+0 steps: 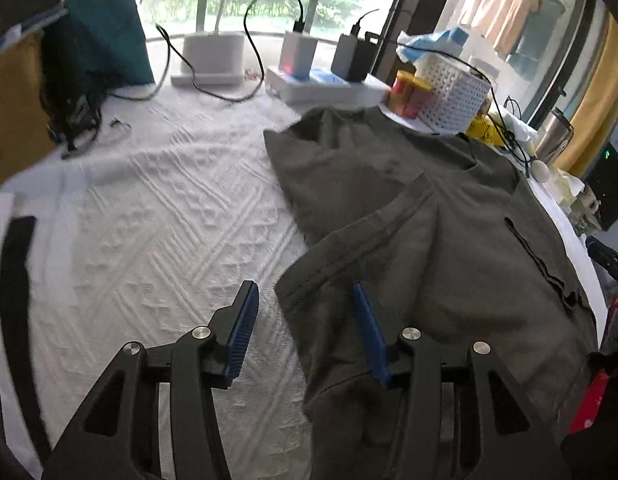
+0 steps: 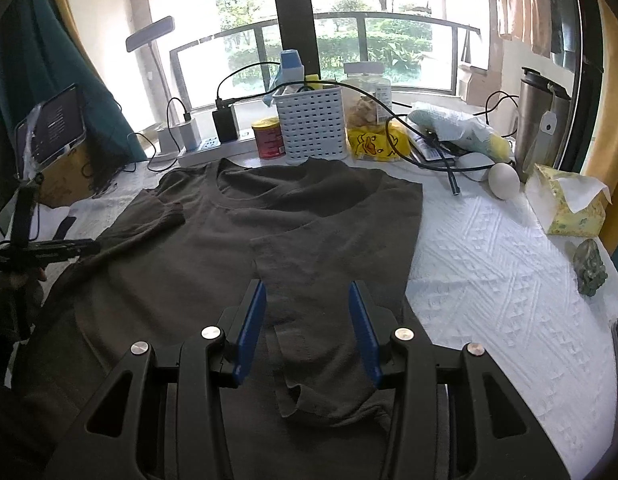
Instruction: Fold small clothes
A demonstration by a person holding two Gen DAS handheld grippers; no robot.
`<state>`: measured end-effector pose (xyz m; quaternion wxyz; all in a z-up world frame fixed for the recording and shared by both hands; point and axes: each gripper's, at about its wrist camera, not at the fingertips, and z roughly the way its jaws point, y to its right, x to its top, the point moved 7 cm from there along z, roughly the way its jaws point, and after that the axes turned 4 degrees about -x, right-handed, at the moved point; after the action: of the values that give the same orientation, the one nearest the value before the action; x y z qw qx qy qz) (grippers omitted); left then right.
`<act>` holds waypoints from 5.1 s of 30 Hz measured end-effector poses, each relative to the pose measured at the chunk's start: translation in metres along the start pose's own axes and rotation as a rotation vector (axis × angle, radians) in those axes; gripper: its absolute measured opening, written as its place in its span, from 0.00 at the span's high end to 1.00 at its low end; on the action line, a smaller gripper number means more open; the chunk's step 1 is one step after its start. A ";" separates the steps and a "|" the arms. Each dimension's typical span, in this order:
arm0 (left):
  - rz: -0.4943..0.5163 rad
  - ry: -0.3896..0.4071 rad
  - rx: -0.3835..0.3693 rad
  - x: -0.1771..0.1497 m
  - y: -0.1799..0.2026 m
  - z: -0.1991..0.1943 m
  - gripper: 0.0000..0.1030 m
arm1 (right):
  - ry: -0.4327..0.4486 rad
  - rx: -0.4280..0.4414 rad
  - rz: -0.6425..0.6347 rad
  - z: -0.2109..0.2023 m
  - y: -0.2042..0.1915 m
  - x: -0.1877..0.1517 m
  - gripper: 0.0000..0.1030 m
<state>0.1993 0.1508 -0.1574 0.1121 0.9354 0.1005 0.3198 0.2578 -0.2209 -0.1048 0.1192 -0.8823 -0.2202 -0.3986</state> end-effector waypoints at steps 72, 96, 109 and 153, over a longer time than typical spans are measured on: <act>0.438 -0.183 -0.316 -0.040 0.129 -0.005 0.61 | -0.114 -0.064 0.022 0.026 0.029 -0.020 0.57; 0.044 0.013 -0.009 0.085 -0.017 0.049 0.53 | -0.104 -0.123 0.035 0.075 0.088 0.025 0.36; 0.178 0.019 0.067 0.102 -0.018 0.067 0.97 | -0.157 -0.021 0.061 0.143 0.108 0.055 0.81; 0.330 -0.065 -0.016 -0.028 0.077 -0.009 0.61 | -0.279 -0.203 -0.334 0.046 0.040 -0.040 0.36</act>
<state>0.1810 0.0715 -0.1454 0.0684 0.9482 -0.0608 0.3042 0.2838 -0.2503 -0.1664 -0.0691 -0.8875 -0.3364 -0.3073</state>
